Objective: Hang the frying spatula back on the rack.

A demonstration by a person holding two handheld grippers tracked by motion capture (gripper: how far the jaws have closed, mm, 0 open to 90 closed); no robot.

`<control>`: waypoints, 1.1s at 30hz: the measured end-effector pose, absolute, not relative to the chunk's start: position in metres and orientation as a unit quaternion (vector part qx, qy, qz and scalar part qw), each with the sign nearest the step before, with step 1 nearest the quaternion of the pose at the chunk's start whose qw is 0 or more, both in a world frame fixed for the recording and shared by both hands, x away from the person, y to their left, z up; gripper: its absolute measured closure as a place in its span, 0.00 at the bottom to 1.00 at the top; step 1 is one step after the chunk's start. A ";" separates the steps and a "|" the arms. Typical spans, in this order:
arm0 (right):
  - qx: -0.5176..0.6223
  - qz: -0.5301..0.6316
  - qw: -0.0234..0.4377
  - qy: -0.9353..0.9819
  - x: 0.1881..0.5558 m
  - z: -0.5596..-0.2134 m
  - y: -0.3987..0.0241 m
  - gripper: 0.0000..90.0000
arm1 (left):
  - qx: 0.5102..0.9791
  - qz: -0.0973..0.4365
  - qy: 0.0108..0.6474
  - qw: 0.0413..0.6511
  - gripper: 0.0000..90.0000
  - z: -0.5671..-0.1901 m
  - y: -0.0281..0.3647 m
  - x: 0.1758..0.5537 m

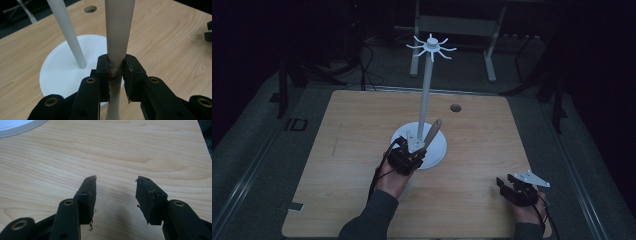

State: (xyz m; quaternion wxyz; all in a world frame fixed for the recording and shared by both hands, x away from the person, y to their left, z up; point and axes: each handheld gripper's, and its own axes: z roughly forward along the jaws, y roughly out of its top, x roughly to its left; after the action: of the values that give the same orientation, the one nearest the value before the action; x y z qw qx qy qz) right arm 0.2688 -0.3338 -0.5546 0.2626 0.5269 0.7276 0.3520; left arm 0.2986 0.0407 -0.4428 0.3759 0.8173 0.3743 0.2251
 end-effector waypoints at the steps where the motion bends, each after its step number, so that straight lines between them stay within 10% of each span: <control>1: 0.527 0.352 0.263 0.727 0.269 -0.555 -0.334 0.56 | 0.815 0.226 0.375 0.378 0.84 -0.442 0.040 0.298; 33: 0.529 0.349 0.262 0.727 0.270 -0.556 -0.335 0.56 | 0.729 0.300 0.422 0.447 0.84 -0.427 0.046 0.280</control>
State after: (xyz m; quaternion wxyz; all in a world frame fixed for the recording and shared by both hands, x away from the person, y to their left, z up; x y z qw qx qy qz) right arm 0.2703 -0.3352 -0.5556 0.2621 0.5294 0.7273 0.3494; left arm 0.2796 0.0455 -0.4265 0.4471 0.7294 0.4217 0.3004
